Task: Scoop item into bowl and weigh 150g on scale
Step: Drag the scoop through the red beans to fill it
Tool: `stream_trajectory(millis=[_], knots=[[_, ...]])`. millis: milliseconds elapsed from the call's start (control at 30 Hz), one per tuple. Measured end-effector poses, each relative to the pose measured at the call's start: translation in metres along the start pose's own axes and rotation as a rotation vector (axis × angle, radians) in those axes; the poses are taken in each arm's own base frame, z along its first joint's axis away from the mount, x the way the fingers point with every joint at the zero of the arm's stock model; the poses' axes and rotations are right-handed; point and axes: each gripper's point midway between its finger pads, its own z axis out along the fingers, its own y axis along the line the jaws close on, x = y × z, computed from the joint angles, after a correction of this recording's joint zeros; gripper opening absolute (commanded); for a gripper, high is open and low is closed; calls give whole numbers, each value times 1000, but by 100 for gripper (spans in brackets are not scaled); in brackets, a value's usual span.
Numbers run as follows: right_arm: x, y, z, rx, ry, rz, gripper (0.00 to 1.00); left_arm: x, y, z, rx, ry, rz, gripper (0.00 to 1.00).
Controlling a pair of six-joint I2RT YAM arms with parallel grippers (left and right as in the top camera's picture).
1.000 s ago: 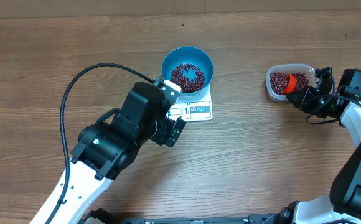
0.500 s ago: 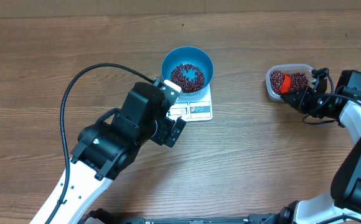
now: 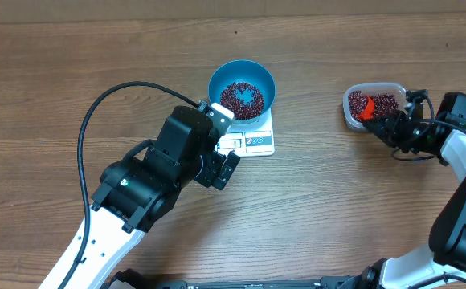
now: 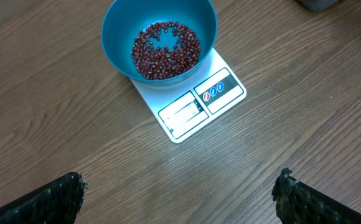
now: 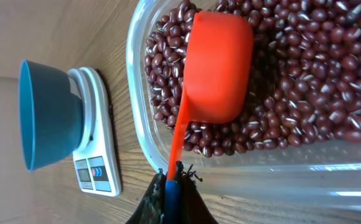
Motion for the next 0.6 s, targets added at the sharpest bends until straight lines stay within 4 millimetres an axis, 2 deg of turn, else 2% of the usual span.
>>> stream_trajectory(millis=[333, 600], knots=[[-1, -13, -12, -45, -15, 99, 4, 0, 0, 0, 0, 0, 0, 100], [-3, -13, -21, -104, -32, 146, 4, 0, 0, 0, 0, 0, 0, 100]])
